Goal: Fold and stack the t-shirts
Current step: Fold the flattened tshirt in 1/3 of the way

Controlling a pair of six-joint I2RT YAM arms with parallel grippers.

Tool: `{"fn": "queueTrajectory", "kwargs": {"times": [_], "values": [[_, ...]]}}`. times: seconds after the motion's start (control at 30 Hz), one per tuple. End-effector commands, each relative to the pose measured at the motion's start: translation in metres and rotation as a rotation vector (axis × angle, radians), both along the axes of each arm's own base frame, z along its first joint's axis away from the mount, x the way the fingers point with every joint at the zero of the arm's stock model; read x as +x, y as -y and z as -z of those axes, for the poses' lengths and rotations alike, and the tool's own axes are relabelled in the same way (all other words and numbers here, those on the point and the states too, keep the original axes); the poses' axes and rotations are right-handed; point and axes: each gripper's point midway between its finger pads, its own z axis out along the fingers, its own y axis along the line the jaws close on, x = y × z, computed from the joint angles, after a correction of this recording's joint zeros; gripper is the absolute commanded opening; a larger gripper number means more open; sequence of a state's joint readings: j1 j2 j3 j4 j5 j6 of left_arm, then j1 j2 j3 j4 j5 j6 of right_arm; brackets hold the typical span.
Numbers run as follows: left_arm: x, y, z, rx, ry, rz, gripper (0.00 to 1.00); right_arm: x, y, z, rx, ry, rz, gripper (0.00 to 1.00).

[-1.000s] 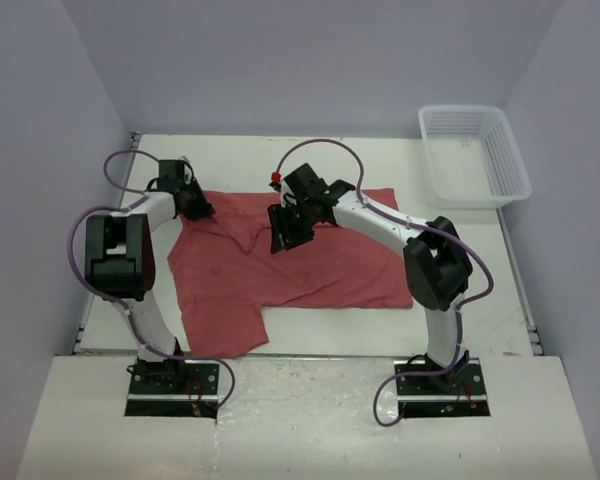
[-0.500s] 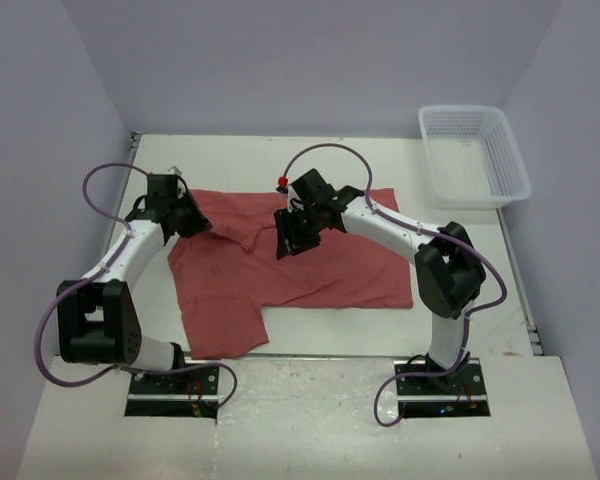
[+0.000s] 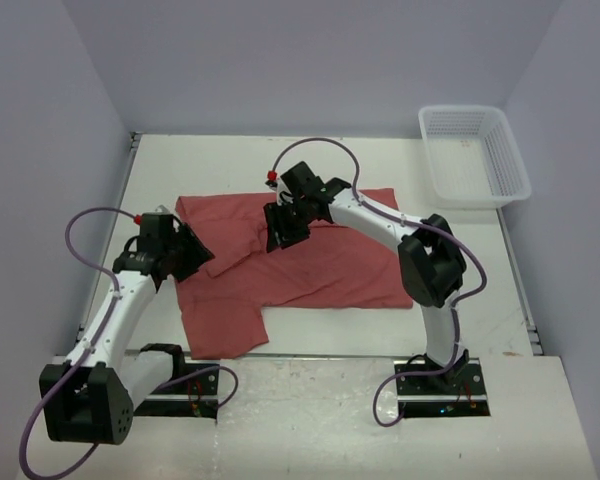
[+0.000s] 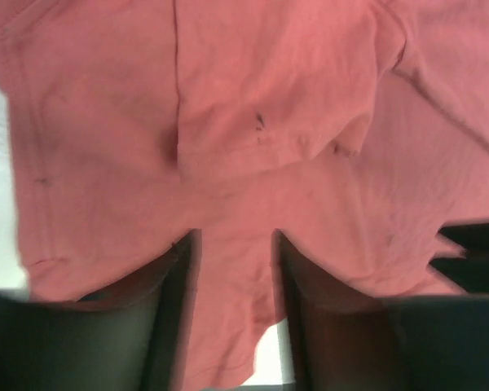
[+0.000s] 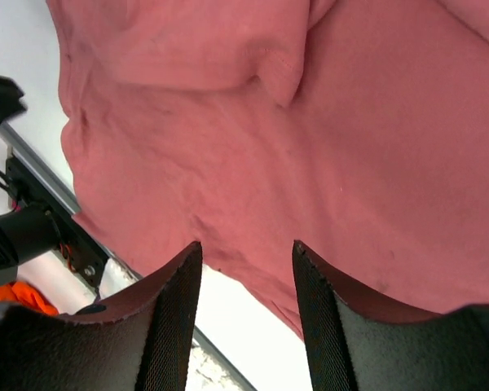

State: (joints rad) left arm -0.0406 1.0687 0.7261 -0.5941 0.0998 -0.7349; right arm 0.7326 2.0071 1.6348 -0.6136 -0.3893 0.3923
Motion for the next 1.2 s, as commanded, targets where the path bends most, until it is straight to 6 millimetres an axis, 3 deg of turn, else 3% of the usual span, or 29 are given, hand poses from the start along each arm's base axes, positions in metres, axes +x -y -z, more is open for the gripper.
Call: {"fn": "queueTrajectory", "kwargs": {"times": [0.0, 0.07, 0.13, 0.23, 0.3, 0.33, 0.37, 0.43, 0.47, 0.5, 0.53, 0.6, 0.97, 1.17], "values": [[-0.013, -0.007, -0.001, 0.004, 0.005, -0.096, 0.62, 0.013, -0.018, -0.010, 0.033, 0.018, -0.047, 0.50], [-0.012, -0.008, 0.002, 0.012, -0.016, -0.101, 0.73, 0.017, -0.023, -0.009, 0.035, 0.014, -0.051, 0.52], [-0.004, -0.011, 0.000, 0.026, -0.018, -0.114, 0.73, 0.025, -0.034, -0.016, 0.058, 0.012, -0.065, 0.54], [0.012, -0.010, -0.007, 0.025, 0.025, -0.107, 0.73, 0.032, -0.040, -0.004, 0.044, -0.010, -0.064, 0.54], [0.034, -0.004, -0.013, 0.018, 0.063, -0.068, 0.69, 0.039, -0.046, -0.011, 0.055, -0.002, -0.063, 0.52], [0.039, 0.000, -0.013, 0.007, 0.058, -0.048, 0.66, 0.041, -0.048, -0.001, 0.042, -0.018, -0.059, 0.52], [0.047, 0.002, -0.004, 0.013, 0.025, -0.034, 0.55, 0.042, -0.049, 0.000, 0.040, -0.022, -0.054, 0.49], [0.065, 0.008, -0.012, -0.001, 0.042, -0.001, 0.50, 0.045, -0.051, 0.004, 0.036, -0.029, -0.046, 0.49], [0.073, 0.009, -0.005, 0.003, 0.026, 0.007, 0.41, 0.045, -0.052, 0.009, 0.031, -0.037, -0.043, 0.49], [0.084, 0.011, -0.012, -0.001, 0.049, 0.013, 0.40, 0.046, -0.051, 0.012, 0.028, -0.037, -0.041, 0.48], [0.089, 0.012, -0.007, 0.000, 0.038, 0.028, 0.39, 0.046, -0.051, 0.014, 0.025, -0.040, -0.039, 0.48], [0.104, 0.011, -0.013, 0.015, 0.064, 0.024, 0.27, 0.045, -0.051, 0.022, 0.015, -0.049, -0.037, 0.49], [0.161, 0.007, 0.027, 0.036, -0.001, 0.007, 0.25, 0.047, -0.051, 0.047, -0.011, -0.080, -0.026, 0.48], [0.180, 0.003, 0.035, 0.035, -0.012, 0.011, 0.26, 0.050, -0.054, 0.052, -0.004, -0.103, -0.023, 0.48]]}}
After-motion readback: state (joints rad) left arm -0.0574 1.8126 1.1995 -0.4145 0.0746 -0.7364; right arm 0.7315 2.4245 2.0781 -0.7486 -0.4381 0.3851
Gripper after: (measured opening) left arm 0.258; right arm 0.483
